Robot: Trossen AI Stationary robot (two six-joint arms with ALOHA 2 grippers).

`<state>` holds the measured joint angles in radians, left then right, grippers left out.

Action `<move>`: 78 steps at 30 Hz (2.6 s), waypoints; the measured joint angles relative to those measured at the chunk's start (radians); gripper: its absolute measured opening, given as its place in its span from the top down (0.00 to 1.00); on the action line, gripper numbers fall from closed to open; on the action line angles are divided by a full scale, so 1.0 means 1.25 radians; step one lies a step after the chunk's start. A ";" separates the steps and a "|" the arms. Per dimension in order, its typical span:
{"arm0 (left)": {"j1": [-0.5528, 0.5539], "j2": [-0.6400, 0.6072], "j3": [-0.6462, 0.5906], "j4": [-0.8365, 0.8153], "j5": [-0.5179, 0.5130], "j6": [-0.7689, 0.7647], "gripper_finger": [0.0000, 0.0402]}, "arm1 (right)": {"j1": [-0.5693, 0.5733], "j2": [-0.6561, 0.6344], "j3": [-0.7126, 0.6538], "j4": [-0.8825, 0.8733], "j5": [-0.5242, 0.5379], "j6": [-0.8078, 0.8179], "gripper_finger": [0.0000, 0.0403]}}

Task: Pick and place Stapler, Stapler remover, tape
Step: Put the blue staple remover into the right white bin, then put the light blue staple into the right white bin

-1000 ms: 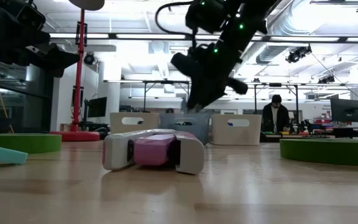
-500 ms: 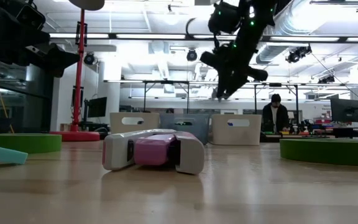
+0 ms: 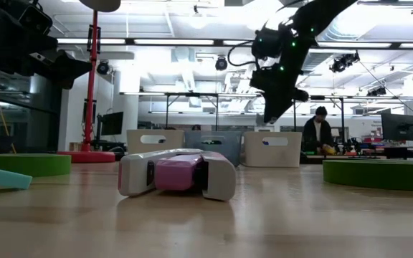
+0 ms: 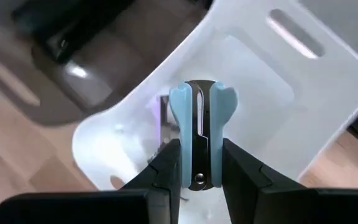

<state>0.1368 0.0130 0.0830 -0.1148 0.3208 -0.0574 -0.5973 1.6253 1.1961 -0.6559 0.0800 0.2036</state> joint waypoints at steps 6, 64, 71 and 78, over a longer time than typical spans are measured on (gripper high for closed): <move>0.000 0.000 0.000 0.000 -0.001 0.000 0.11 | -0.056 0.044 0.000 -0.001 -0.089 -0.187 0.82; 0.000 0.000 0.000 0.000 0.000 0.000 0.11 | -0.118 0.103 0.001 -0.001 -0.155 -0.319 0.57; 0.000 0.000 0.000 0.000 0.000 0.000 0.11 | -0.118 0.067 0.001 0.005 -0.176 -0.316 0.57; 0.000 0.000 0.000 0.000 0.000 0.000 0.11 | -0.118 0.003 0.001 -0.001 -0.210 -0.328 0.57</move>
<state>0.1368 0.0128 0.0829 -0.1146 0.3209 -0.0574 -0.7452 1.6297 1.1976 -0.6568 -0.1829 -0.2071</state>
